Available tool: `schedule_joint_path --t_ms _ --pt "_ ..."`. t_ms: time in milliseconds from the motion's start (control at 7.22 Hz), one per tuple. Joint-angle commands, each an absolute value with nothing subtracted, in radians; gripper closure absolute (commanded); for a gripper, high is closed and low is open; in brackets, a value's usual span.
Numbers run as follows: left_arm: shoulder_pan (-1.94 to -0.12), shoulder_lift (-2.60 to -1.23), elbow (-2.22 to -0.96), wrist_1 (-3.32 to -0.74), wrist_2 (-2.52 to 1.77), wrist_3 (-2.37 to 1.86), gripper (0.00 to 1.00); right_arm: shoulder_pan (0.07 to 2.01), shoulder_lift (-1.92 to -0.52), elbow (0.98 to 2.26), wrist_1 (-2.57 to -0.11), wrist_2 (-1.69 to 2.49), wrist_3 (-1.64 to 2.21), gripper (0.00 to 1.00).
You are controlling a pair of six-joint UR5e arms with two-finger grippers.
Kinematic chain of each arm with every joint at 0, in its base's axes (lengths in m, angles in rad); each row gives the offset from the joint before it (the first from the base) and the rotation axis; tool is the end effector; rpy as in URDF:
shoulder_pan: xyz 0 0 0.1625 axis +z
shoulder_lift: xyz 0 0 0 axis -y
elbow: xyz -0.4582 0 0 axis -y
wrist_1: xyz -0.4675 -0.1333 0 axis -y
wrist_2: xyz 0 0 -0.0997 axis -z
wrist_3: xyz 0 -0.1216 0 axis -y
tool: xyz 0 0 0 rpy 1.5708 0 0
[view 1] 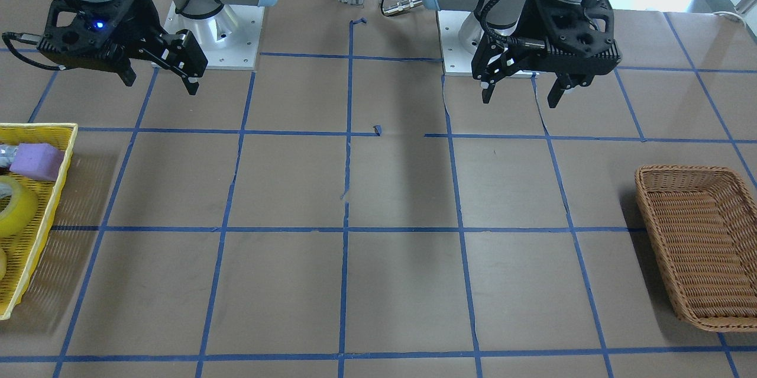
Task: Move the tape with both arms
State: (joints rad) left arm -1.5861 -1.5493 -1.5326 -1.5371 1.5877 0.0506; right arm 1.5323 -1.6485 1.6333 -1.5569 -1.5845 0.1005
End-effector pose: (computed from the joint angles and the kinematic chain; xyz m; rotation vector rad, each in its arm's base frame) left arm -0.1399 -0.5653 0.5367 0.1015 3.1180 -0.1453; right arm 0.1111 -0.5364 0.5050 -0.2172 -3.1204 0.0027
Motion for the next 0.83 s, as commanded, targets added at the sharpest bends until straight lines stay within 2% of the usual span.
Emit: schedule_joint_path --t_ms 0,692 --pt "-1.585 -1.549 -1.531 -1.537 1.588 0.051 0.0 1.532 -1.647 1.638 -1.557 -1.588 0.098 0.0" --pt "-1.585 -1.549 -1.531 -1.536 1.588 0.051 0.0 1.532 -1.647 1.64 -1.555 -1.588 0.101 0.0"
